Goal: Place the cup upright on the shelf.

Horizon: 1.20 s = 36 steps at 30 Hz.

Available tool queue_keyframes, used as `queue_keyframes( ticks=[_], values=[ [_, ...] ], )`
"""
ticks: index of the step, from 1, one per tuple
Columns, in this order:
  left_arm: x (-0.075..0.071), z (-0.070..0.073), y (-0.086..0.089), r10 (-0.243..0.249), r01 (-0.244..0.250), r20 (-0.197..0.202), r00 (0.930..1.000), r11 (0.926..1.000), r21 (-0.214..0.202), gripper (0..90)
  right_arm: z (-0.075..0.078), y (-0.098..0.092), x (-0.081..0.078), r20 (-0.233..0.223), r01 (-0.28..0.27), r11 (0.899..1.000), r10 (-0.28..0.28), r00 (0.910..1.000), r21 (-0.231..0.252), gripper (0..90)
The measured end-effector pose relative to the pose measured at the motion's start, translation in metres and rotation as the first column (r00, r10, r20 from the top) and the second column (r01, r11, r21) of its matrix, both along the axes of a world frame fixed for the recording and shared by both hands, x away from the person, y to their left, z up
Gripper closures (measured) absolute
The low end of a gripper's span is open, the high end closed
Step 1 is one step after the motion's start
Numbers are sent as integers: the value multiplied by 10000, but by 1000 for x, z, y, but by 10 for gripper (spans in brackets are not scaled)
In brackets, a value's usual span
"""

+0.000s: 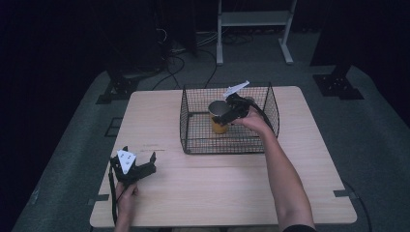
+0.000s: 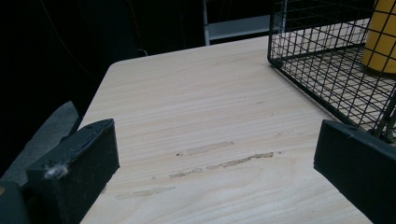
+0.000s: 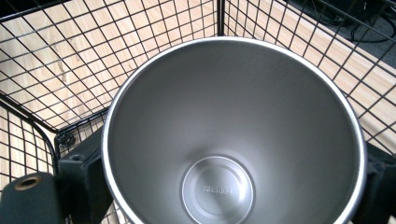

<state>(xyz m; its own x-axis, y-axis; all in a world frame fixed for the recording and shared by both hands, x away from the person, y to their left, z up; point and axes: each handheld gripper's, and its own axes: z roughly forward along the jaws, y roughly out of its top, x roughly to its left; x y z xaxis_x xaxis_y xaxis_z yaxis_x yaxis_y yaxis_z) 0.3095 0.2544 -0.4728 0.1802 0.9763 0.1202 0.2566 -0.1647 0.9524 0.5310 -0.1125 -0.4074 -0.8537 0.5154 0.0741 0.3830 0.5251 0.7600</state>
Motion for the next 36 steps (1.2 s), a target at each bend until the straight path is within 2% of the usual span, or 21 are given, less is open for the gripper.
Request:
queue_keyframes(
  ticks=[8,26,36],
  values=[
    [0,0,0,-3,3,-4,10000,10000,-1,0,0,1,0,27,82,10000,-82,10000,49,22],
    [0,0,0,10,-10,-9,10000,10000,-14,0,7,-1,-3,-9,209,9990,-209,9998,382,14],
    [0,0,0,11,-11,-9,10000,10000,-19,0,11,-2,-5,155,266,9980,-275,9995,574,14]
  ],
)
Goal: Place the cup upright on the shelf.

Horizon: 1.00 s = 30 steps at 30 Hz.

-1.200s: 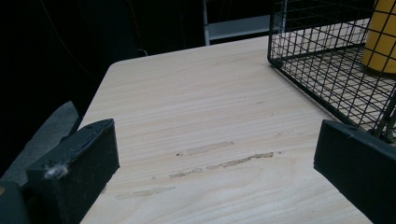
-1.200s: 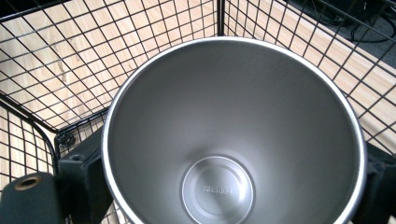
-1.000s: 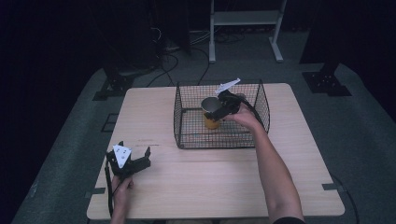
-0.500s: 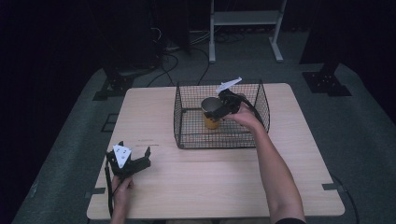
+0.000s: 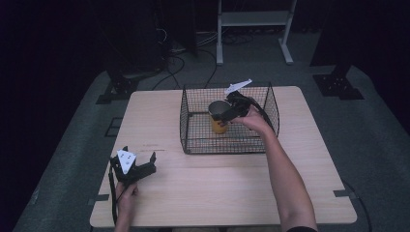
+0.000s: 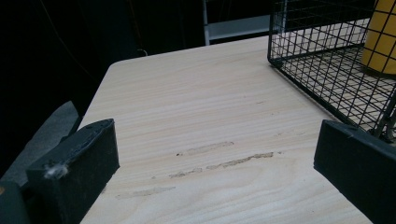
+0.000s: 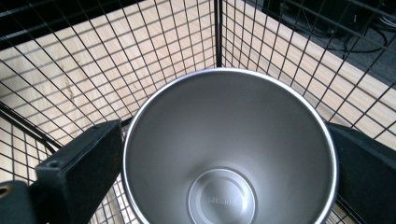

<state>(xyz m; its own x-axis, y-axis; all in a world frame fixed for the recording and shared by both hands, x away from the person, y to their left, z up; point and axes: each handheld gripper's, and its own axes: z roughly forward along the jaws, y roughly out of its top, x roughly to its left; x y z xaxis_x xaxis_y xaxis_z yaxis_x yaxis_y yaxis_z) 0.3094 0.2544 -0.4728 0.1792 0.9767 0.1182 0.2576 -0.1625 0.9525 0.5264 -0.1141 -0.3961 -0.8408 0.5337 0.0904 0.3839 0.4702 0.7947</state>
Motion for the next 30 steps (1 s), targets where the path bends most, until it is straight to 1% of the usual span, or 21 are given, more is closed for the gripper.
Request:
queue_keyframes(
  ticks=[7,10,13,16,25,30],
  values=[
    [0,0,0,-12,12,8,10000,10000,22,0,6,-3,-2,96,21,9998,-23,10000,218,14],
    [0,0,0,-9,9,5,10000,10000,21,0,8,-4,-3,137,28,9998,-30,9999,185,14],
    [0,0,-1,-7,7,1,10000,10000,40,0,10,-6,-3,187,28,9997,-33,9998,251,14],
    [0,0,-1,2,-2,-2,10000,10000,58,0,13,-9,-5,230,22,9991,-31,9997,420,14],
    [1,0,-1,37,-37,-10,10000,10000,38,0,21,-14,-9,275,-9,9978,-9,9996,659,14],
    [1,0,-1,25,-25,-24,10000,9999,98,0,28,-18,-12,274,-24,9956,-2,9996,933,15]
  ],
)
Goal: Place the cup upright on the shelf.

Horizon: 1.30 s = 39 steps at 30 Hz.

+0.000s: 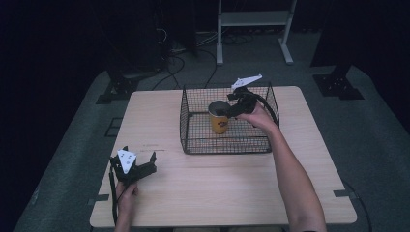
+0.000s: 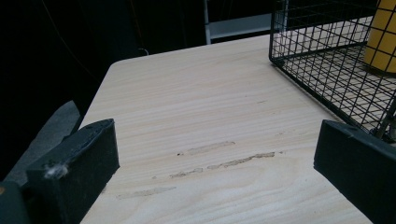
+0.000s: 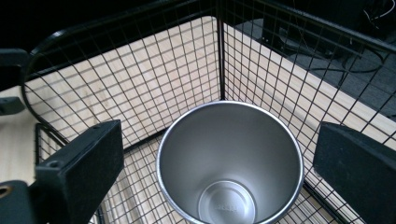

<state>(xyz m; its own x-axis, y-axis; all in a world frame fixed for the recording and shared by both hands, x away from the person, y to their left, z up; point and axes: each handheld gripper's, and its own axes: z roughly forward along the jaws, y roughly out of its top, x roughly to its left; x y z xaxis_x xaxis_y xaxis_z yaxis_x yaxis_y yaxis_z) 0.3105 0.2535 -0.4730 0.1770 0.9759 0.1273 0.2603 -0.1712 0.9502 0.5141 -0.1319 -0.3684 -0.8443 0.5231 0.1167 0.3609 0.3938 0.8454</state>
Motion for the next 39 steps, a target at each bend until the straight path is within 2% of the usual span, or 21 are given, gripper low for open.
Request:
queue_keyframes(
  ticks=[12,28,39],
  values=[
    [0,0,0,-32,32,2,10000,10000,-10,0,11,-8,-12,163,-33,9995,28,9999,310,15],
    [-1,0,-1,-27,27,15,10000,10000,24,0,14,-21,-27,-149,-66,9986,74,9999,529,15],
    [0,0,-1,-24,24,21,10000,10000,47,0,16,-26,-41,-135,-207,9980,215,9997,599,15]
  ],
)
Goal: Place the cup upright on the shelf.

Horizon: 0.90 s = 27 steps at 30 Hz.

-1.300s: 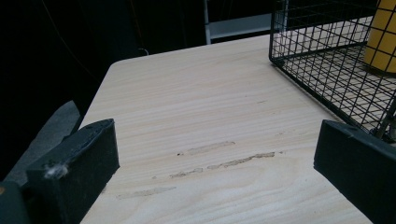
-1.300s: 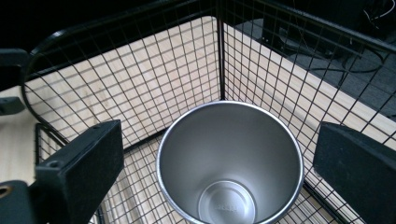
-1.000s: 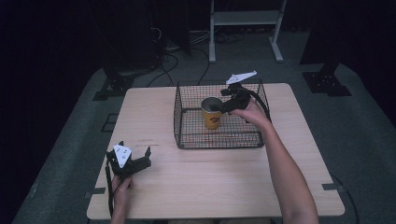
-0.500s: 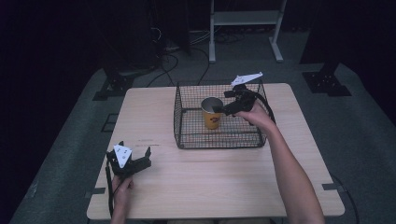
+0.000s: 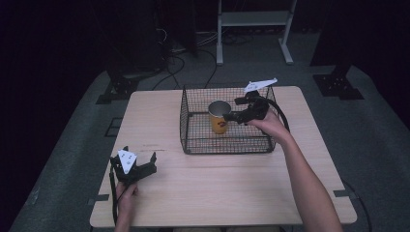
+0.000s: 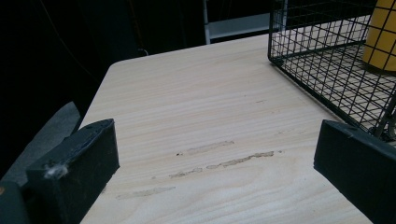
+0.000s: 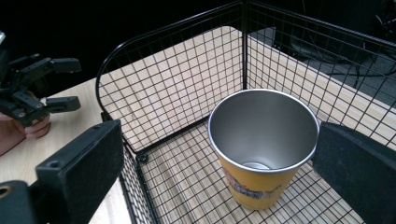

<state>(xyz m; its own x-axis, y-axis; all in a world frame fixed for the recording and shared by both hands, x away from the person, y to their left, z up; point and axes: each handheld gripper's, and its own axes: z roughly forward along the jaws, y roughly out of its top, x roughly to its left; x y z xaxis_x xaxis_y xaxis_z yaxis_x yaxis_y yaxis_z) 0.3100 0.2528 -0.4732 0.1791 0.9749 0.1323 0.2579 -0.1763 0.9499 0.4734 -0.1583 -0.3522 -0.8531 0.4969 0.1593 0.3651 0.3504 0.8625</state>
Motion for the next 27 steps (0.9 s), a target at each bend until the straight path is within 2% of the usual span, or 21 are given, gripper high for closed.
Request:
queue_keyframes(
  ticks=[4,13,27],
  values=[
    [0,0,0,-3,3,-4,10000,10000,0,0,2,-3,-3,-167,-70,10000,69,9998,-35,15],
    [0,0,0,-5,5,6,10000,10000,3,0,9,-11,-16,26,-133,9999,133,9999,43,15],
    [0,0,-1,-3,3,-4,10000,10000,53,0,5,-24,-29,-38,-157,9999,158,9999,60,15]
  ],
)
